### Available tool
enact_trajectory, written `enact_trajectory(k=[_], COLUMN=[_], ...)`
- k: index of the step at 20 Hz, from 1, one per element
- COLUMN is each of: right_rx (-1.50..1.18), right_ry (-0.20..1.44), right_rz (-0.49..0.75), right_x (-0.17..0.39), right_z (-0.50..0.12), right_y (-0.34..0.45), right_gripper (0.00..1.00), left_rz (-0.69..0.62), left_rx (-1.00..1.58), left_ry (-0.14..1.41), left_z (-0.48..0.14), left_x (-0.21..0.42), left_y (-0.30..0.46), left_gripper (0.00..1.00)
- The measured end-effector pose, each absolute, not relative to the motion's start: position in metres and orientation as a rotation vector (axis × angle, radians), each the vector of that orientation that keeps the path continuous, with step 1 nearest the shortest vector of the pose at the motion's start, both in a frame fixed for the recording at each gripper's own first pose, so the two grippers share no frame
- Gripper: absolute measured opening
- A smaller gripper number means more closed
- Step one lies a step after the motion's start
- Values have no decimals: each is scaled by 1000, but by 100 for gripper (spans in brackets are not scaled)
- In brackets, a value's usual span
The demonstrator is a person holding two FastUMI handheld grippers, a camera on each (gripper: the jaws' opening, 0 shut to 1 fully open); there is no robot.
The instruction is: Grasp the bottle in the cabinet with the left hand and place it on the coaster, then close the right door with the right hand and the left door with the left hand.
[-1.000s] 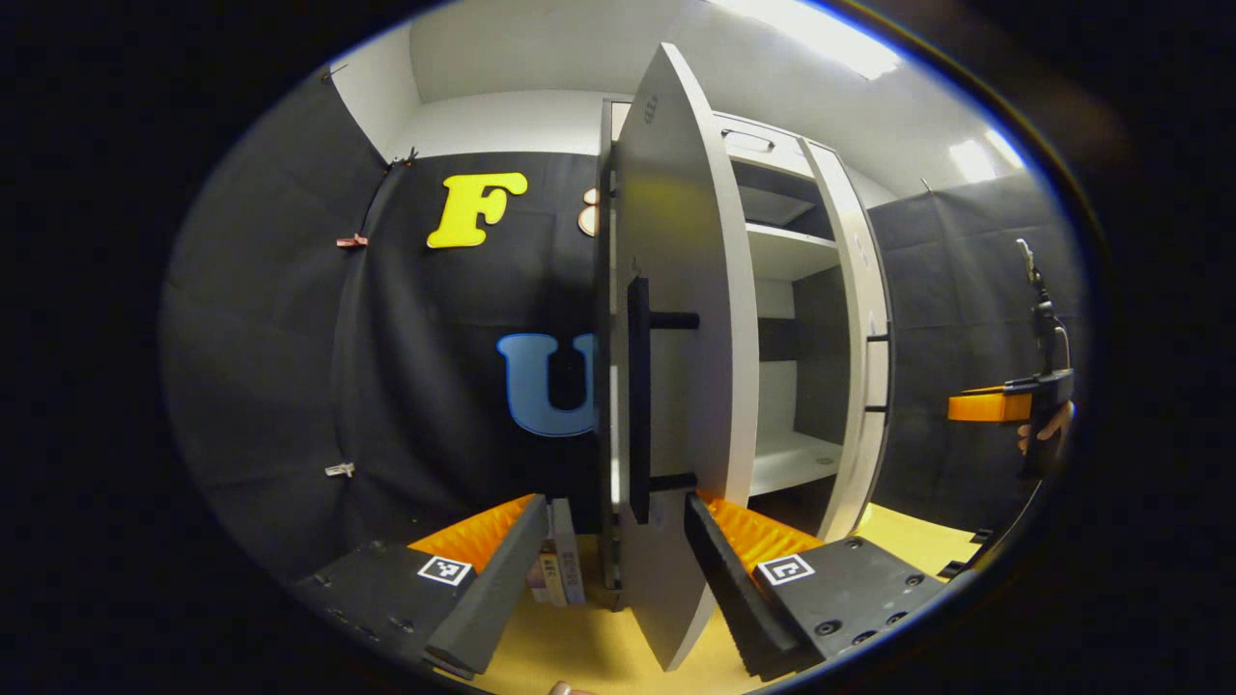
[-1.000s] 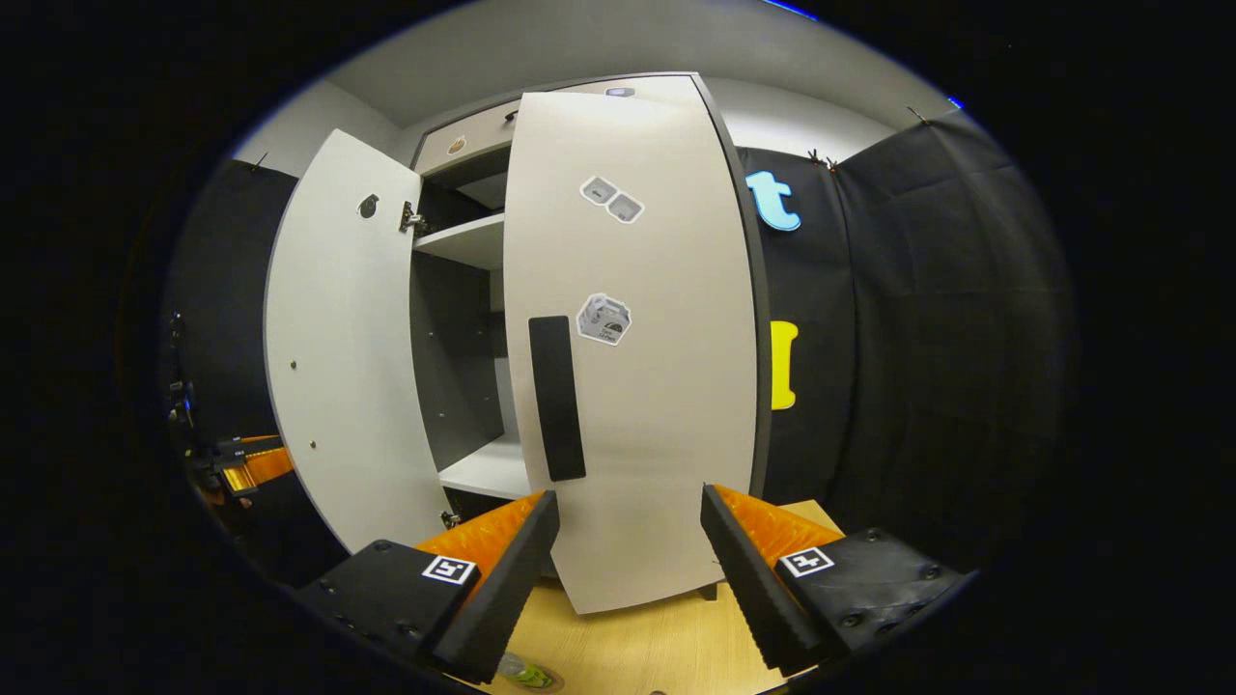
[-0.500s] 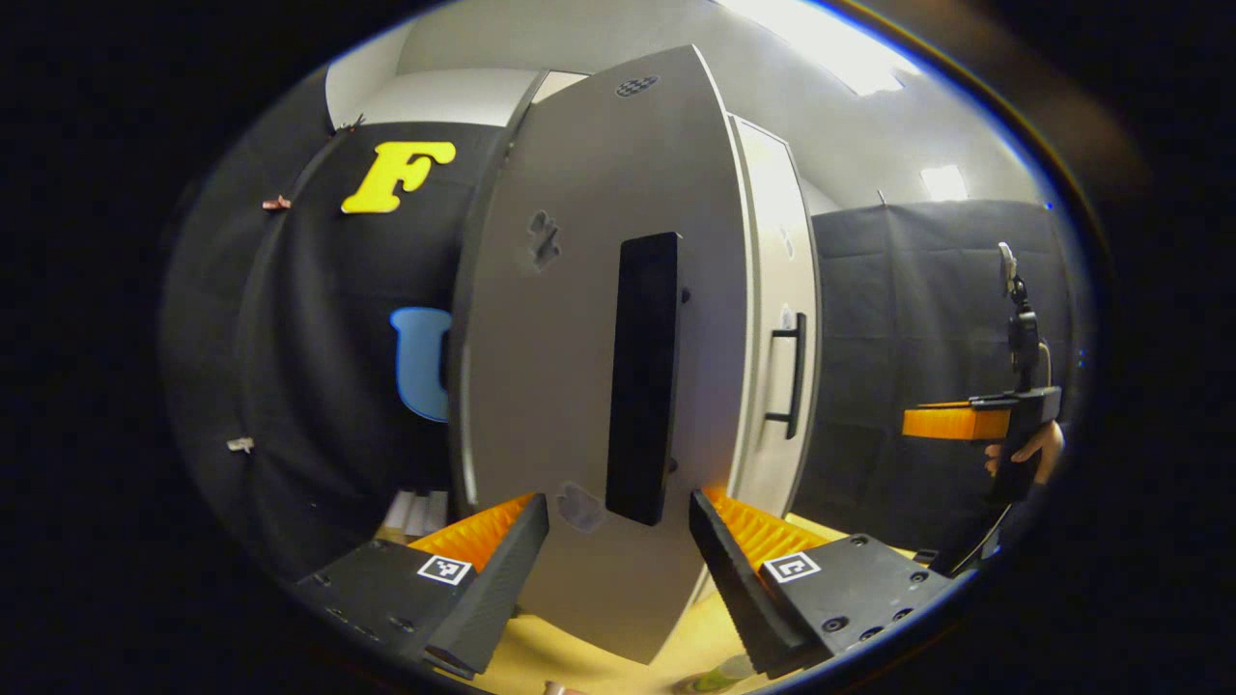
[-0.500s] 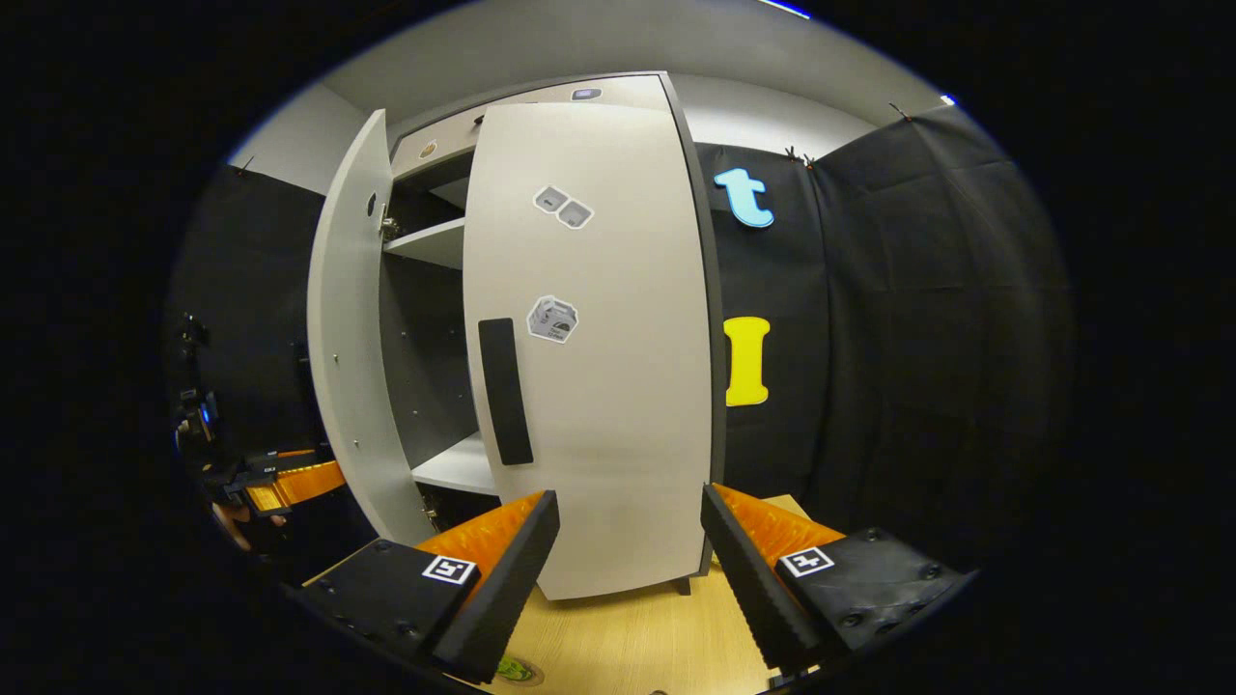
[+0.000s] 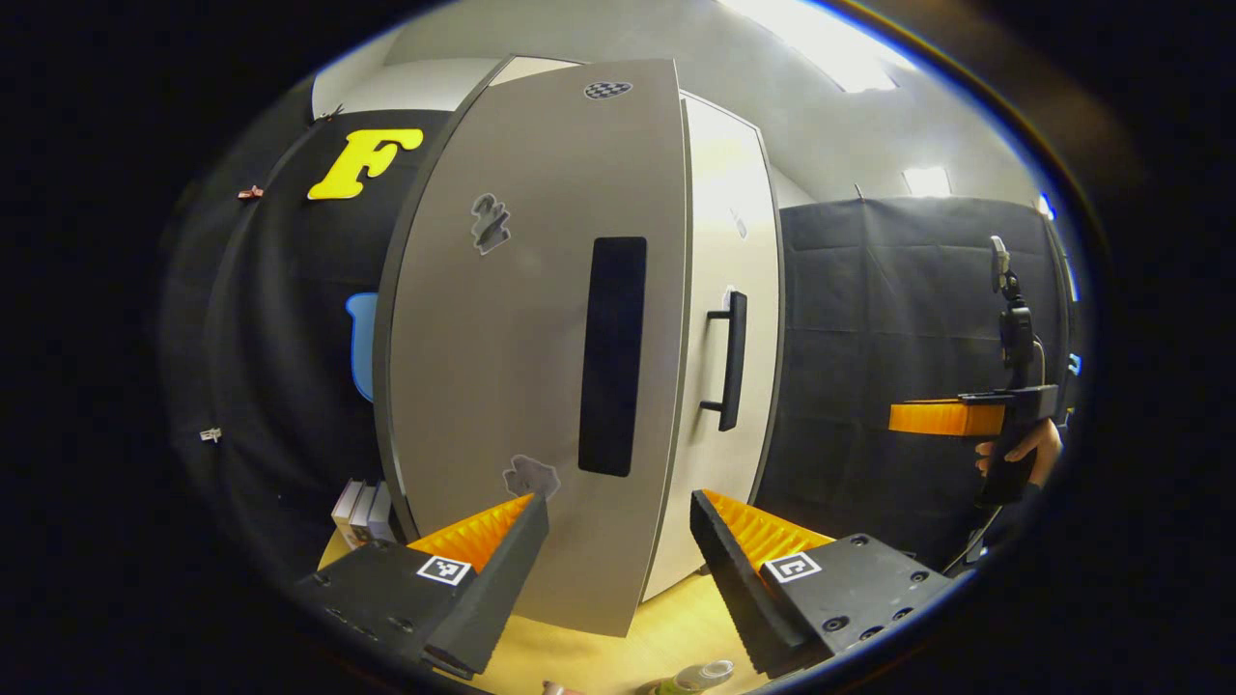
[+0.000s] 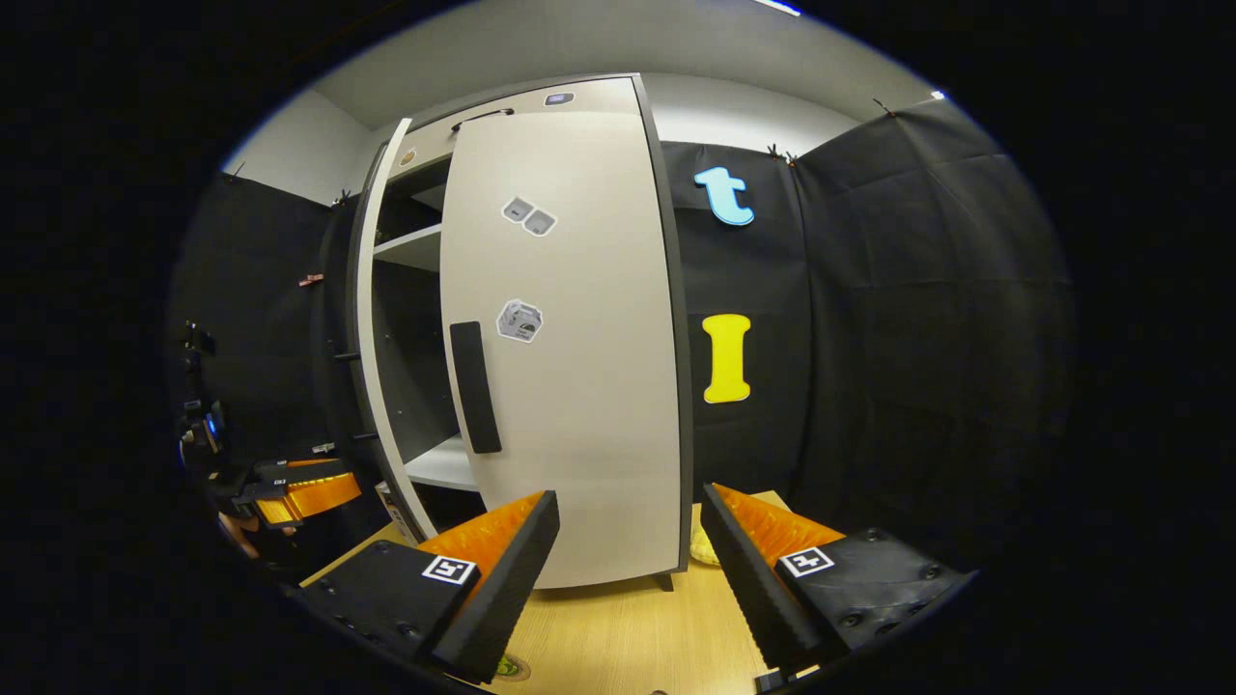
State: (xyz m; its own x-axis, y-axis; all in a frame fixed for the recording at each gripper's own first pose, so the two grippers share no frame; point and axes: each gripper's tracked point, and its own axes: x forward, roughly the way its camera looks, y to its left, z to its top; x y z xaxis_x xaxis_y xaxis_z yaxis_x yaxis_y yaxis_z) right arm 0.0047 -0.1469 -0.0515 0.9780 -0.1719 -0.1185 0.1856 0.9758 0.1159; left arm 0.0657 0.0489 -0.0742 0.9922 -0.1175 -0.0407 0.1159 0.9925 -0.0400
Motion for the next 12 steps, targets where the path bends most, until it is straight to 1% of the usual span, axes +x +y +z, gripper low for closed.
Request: enact_trajectory(k=[12], right_rx=[129], right_ry=[97], right_rz=[-97], right_x=[12], right_z=[-49], right_y=[-134], right_gripper=[98], left_rz=[-63], left_rx=[-7], left_ry=[52], left_z=[-74], left_x=[47], left_y=[46], left_gripper=[94])
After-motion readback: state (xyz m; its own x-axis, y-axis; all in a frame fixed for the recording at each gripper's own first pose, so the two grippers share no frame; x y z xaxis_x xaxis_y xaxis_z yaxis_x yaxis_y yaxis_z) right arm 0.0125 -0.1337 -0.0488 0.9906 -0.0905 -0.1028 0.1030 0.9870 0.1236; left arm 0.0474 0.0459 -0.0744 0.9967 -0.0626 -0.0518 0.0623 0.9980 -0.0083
